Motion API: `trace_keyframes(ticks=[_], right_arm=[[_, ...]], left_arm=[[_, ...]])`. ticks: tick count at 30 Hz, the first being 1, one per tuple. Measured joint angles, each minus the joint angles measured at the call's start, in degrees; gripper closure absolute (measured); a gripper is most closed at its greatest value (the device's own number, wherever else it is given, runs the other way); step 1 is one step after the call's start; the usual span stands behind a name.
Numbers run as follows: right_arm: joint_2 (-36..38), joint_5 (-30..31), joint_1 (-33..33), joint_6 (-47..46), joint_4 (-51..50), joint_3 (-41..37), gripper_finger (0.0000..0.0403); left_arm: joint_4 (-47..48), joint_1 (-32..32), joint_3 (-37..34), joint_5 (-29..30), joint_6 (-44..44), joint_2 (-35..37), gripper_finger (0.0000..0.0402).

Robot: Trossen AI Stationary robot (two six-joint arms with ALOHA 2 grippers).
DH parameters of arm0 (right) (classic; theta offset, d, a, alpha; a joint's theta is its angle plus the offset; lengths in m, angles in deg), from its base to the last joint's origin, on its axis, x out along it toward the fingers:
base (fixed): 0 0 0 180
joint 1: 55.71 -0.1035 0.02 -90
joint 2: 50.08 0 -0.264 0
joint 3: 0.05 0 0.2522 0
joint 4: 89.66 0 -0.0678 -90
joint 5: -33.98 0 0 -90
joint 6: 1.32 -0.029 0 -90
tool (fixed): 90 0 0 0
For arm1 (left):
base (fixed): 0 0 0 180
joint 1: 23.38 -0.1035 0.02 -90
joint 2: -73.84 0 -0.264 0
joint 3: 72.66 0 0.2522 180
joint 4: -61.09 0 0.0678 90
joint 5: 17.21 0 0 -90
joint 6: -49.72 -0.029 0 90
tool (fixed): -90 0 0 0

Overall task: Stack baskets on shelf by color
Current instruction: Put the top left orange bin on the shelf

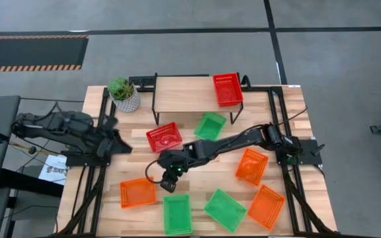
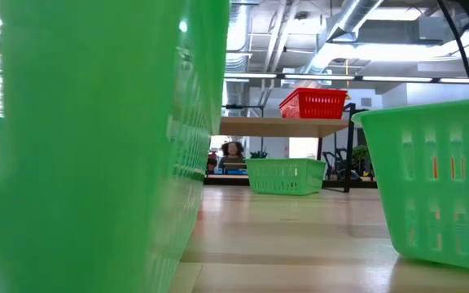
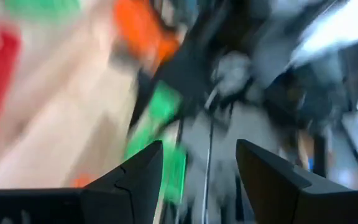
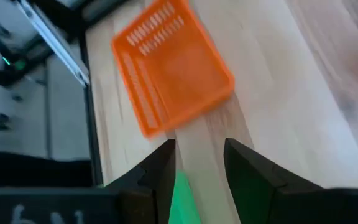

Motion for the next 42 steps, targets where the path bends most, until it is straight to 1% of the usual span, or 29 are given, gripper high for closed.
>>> trace_keyframes(ticks=[2, 6, 9, 13, 16, 20, 24, 27, 30, 34, 36, 38, 42], right_arm=[[0.00, 1.78, -1.03, 1.08, -6.86, 4.19, 0.0251], [0.04, 6.70, -3.82, 1.19, -19.77, 12.29, 0.0257], [0.02, 9.75, -6.18, -0.99, -26.76, 15.62, 0.0259], [0.02, 12.81, -9.05, -5.23, -31.56, 17.55, 0.0259], [-0.03, 14.53, -10.97, -7.44, -32.48, 17.27, 0.0257], [-0.04, 17.10, -12.63, -9.86, -33.30, 17.26, 0.0259], [-0.04, 18.13, -13.21, -11.90, -33.53, 17.26, 0.0263], [-0.04, 18.21, -13.70, -12.43, -33.64, 17.26, 0.0264], [-0.04, 18.17, -14.20, -12.43, -33.63, 17.26, 0.0262], [-0.04, 18.90, -14.16, -12.87, -33.64, 17.26, 0.0262], [-0.04, 19.18, -14.14, -12.98, -33.62, 17.26, 0.0264], [-0.04, 19.16, -14.14, -12.98, -33.62, 17.26, 0.0266], [-0.07, 19.18, -14.19, -12.98, -33.62, 17.26, 0.0268]], left_arm=[[5.14, 2.19, 0.00, -2.85, 1.00, -2.16, 0.0218], [14.04, 8.35, 0.00, -3.22, 2.37, -8.33, 0.0234], [15.83, 13.46, -0.02, -0.98, 3.66, -13.15, 0.0242], [16.02, 20.84, -0.02, 3.42, 7.45, -18.76, 0.0244], [18.26, 27.32, -0.02, 5.86, 14.64, -22.42, 0.0244], [19.49, 36.49, -0.02, 6.21, 27.70, -26.72, 0.0244], [19.60, 43.75, -0.02, 6.43, 40.11, -31.01, 0.0244], [19.59, 48.06, -0.02, 6.83, 45.57, -34.60, 0.0244], [19.49, 50.60, -0.02, 6.84, 47.68, -38.79, 0.0244], [19.18, 51.37, -0.02, 7.23, 46.76, -44.53, 0.0244], [18.61, 50.55, -0.02, 8.14, 45.56, -47.08, 0.0244], [15.81, 48.90, -0.02, 9.28, 44.32, -49.63, 0.0244], [7.74, 44.29, 0.00, 14.74, 38.77, -54.32, 0.0244]])
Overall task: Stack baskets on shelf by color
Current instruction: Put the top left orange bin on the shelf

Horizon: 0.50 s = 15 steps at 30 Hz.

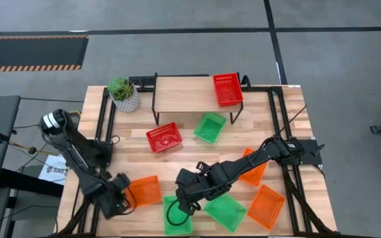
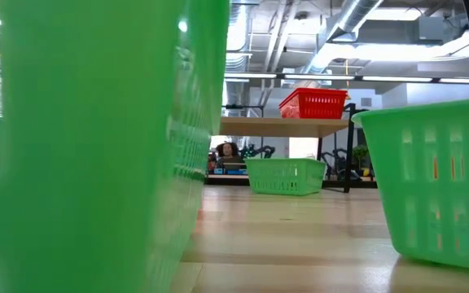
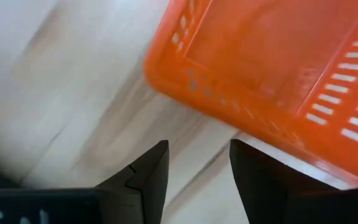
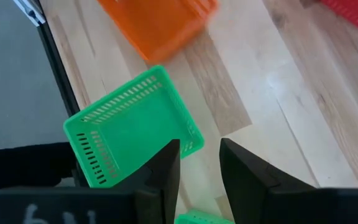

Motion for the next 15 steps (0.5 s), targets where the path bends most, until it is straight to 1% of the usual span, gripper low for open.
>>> trace_keyframes(ticks=[3, 7, 10, 13, 14, 15], right_arm=[[-0.02, 0.00, 0.02, -0.43, -0.04, -0.02, 0.0268], [-0.02, 0.04, 0.02, -2.35, -0.70, -0.02, 0.0270], [-0.02, 1.69, 0.02, -4.88, -3.70, -0.02, 0.0270], [-0.04, 4.23, 0.04, -8.27, -8.08, -0.02, 0.0269], [-0.04, 4.99, 0.13, -9.28, -9.52, -0.02, 0.0268], [-0.04, 5.58, 0.38, -10.22, -10.97, -0.02, 0.0268]], left_arm=[[-6.92, -5.89, 0.00, 1.54, -8.08, -3.26, 0.0244], [-13.68, -14.44, 0.00, 2.12, -19.00, -6.76, 0.0244], [-17.88, -21.09, 0.05, 0.24, -25.73, -7.61, 0.0244], [-25.13, -27.69, 0.09, 2.96, -33.12, -7.76, 0.0244], [-26.72, -29.77, 0.09, 3.40, -35.31, -7.41, 0.0244], [-29.30, -31.60, 0.09, 2.62, -37.42, -7.31, 0.0244]])
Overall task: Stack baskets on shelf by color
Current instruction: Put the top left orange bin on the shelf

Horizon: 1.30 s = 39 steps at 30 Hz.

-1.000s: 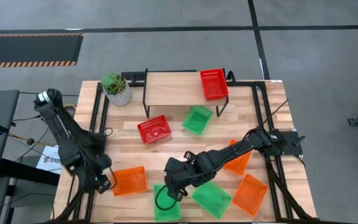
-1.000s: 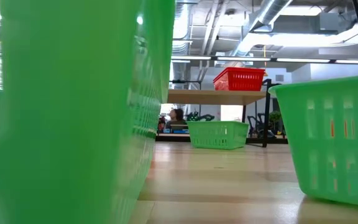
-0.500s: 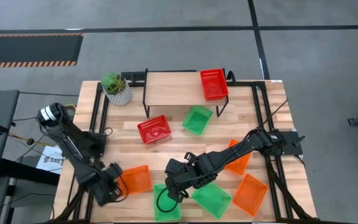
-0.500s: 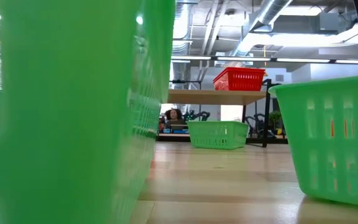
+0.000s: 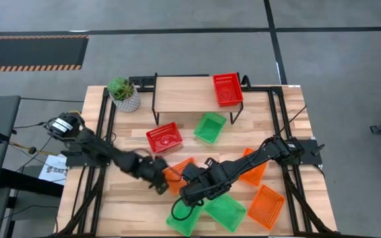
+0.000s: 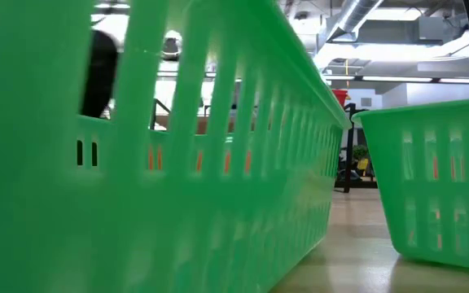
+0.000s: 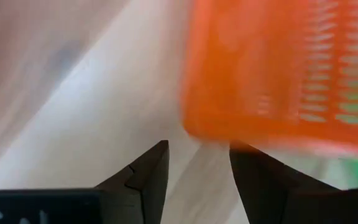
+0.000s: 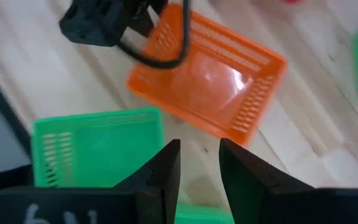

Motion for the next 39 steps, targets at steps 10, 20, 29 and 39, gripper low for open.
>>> trace_keyframes(ticks=[10, 20, 29, 39], right_arm=[[-0.07, 0.96, 1.42, -6.89, -8.74, -1.30, 0.0240], [1.20, -0.34, 8.66, 5.42, -8.68, -1.26, 0.0155], [0.22, -7.38, 17.40, 41.85, -6.48, -1.31, 0.0160], [0.54, -14.43, 20.84, 58.86, 0.25, -13.98, 0.0161]], left_arm=[[-8.77, -11.32, -0.07, -16.83, -8.28, 2.20, 0.0244], [4.74, -10.75, -0.09, -11.79, -5.78, 25.25, 0.0244], [7.05, -8.51, -0.07, -4.84, -4.13, 42.80, 0.0244], [7.10, -8.16, -0.07, 1.50, -4.43, 52.70, 0.0244]])
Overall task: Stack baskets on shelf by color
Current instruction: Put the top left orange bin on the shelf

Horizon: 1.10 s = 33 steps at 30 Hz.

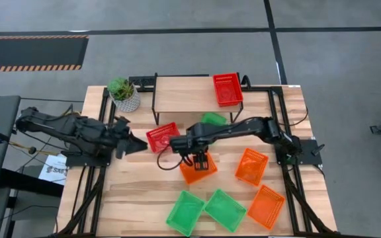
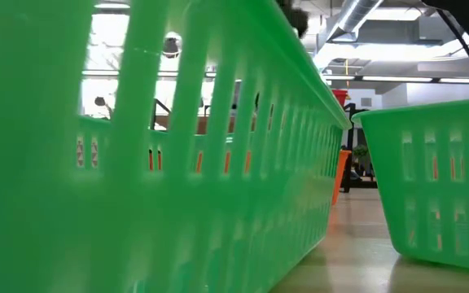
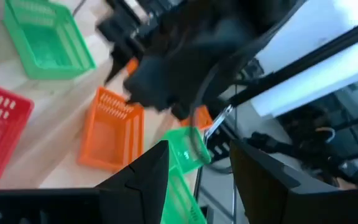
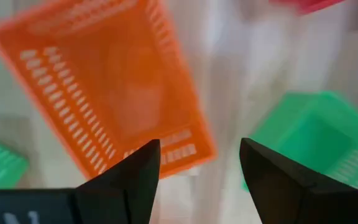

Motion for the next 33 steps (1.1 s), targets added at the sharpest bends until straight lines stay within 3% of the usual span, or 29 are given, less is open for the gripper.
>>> trace_keyframes(ticks=[9, 18, 25, 33], right_arm=[[6.14, -1.81, 0.62, 0.21, 16.26, -11.85, 0.0161], [10.24, -1.71, 0.92, 6.52, 29.91, -26.81, 0.0161], [10.40, -1.69, 2.67, 8.26, 34.47, -29.75, 0.0163], [10.28, -4.41, 3.48, 12.74, 35.65, -29.93, 0.0240]], left_arm=[[0.25, 0.00, 0.00, 3.16, -0.40, 2.22, 0.0244], [1.57, -0.02, 0.00, 4.50, -0.34, 2.16, 0.0244], [1.71, -0.02, 0.00, 5.05, 0.34, 2.16, 0.0244], [1.71, -0.02, 0.00, 5.47, 0.76, 2.16, 0.0244]])
